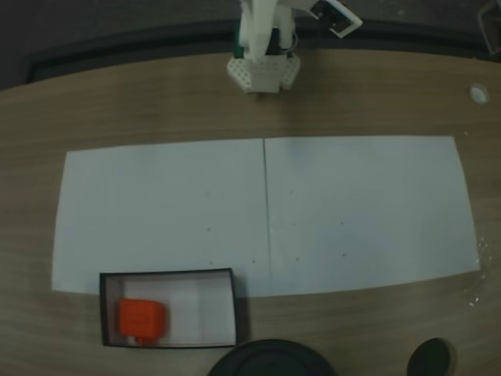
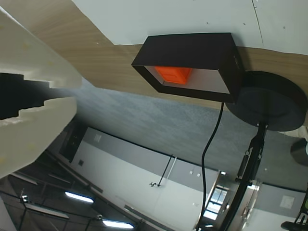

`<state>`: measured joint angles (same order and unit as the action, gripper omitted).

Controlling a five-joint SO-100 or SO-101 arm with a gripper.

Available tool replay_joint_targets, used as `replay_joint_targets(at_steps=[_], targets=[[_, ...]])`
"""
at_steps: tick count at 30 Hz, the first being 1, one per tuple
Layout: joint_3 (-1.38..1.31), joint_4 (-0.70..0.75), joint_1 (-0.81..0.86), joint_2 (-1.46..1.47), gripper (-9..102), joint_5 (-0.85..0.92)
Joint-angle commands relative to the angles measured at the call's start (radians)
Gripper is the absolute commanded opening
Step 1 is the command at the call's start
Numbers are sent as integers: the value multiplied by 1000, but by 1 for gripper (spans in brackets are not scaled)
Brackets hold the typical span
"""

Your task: Grab a orange square and put it in the box.

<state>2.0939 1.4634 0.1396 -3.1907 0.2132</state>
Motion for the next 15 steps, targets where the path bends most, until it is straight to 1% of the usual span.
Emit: replay_joint_targets(at_steps=[1, 5, 10, 13, 15], targets=[[2, -29, 0, -34, 0, 0], [64, -92, 2, -92, 0, -5], [264, -201, -5, -195, 0, -6], [423, -199, -81, -267, 0, -31], [525, -202, -137, -291, 0, -115]])
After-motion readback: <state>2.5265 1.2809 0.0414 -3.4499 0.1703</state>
